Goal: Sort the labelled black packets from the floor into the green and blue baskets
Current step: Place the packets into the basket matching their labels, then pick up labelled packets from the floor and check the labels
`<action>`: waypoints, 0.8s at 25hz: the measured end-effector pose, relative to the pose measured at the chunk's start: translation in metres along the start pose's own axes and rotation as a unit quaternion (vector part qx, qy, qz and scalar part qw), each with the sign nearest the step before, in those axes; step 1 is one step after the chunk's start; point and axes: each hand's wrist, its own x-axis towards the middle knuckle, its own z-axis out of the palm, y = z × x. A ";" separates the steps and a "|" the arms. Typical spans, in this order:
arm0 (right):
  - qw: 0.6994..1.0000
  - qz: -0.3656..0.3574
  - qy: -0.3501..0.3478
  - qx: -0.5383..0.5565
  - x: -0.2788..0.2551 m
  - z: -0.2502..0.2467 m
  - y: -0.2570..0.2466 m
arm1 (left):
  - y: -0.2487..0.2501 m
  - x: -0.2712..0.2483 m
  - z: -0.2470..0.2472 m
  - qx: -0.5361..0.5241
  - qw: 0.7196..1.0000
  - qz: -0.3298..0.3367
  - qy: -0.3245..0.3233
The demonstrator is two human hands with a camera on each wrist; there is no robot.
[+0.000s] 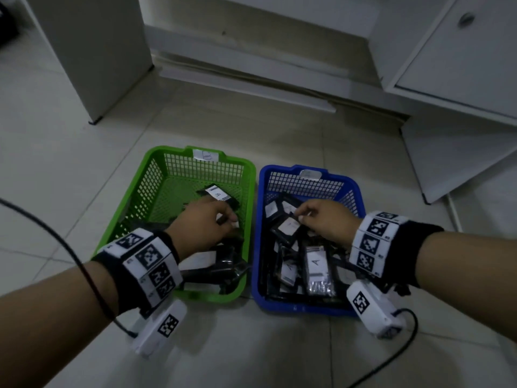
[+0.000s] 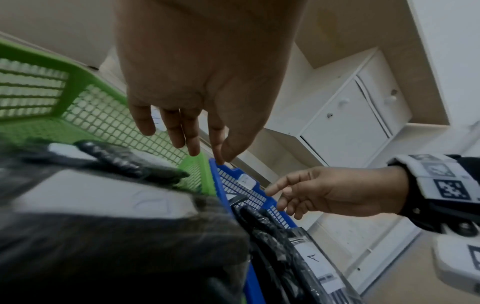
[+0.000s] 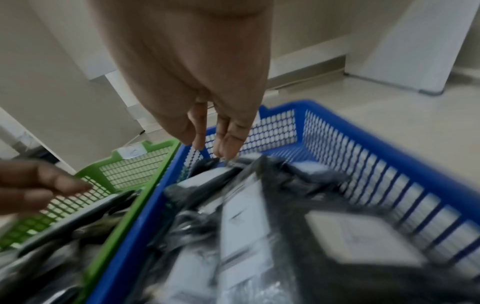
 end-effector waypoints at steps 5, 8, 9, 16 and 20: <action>0.996 -0.010 -0.001 -0.083 -0.002 -0.035 0.042 | 0.058 0.039 0.000 0.041 0.996 0.029 -0.074; 0.993 -0.017 0.036 -0.110 0.004 -0.028 0.072 | 0.065 0.054 0.033 0.089 0.993 -0.001 -0.080; 0.992 -0.020 0.037 -0.120 0.005 -0.023 0.081 | 0.063 0.055 0.046 0.092 0.993 -0.022 -0.066; 0.980 -0.038 -0.017 -0.195 0.017 0.006 0.113 | 0.051 0.038 0.092 0.157 0.985 -0.066 -0.031; 0.985 -0.020 -0.034 -0.168 0.022 0.011 0.124 | 0.051 0.038 0.099 0.166 0.984 -0.062 -0.016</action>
